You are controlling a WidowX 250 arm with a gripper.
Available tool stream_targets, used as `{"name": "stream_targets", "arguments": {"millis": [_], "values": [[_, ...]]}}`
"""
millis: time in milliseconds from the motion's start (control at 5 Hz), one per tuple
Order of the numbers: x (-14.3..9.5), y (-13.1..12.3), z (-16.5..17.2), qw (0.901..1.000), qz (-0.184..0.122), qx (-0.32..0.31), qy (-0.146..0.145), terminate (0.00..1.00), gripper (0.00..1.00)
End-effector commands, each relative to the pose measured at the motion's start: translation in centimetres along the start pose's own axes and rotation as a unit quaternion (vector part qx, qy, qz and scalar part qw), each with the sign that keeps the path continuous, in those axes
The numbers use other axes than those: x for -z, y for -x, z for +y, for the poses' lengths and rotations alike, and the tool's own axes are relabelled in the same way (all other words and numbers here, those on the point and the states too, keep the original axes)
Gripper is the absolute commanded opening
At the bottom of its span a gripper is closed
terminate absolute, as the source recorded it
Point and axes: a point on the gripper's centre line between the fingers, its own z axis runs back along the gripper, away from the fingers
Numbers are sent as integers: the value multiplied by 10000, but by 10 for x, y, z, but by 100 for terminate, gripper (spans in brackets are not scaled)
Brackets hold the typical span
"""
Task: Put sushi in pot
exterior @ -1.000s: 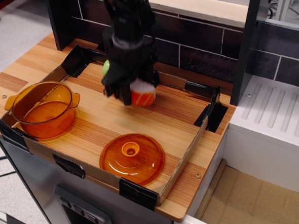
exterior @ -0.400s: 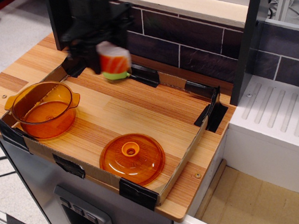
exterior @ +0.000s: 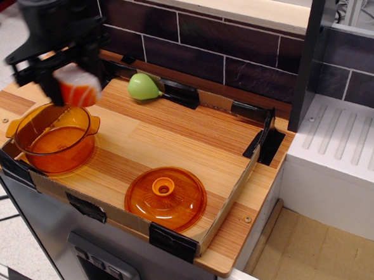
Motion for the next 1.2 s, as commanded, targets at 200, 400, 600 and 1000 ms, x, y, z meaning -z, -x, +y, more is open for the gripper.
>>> {"name": "stream_targets", "arguments": {"millis": [200, 400, 600, 1000], "values": [[16, -32, 23, 9978, -658, 108, -19, 0, 0], [27, -32, 26, 9960, -826, 228, -233, 0, 100], [26, -32, 24, 9959, -834, 249, -240, 0, 100], [-21, -15, 8, 9977, -648, 125, 136, 0, 100]]}}
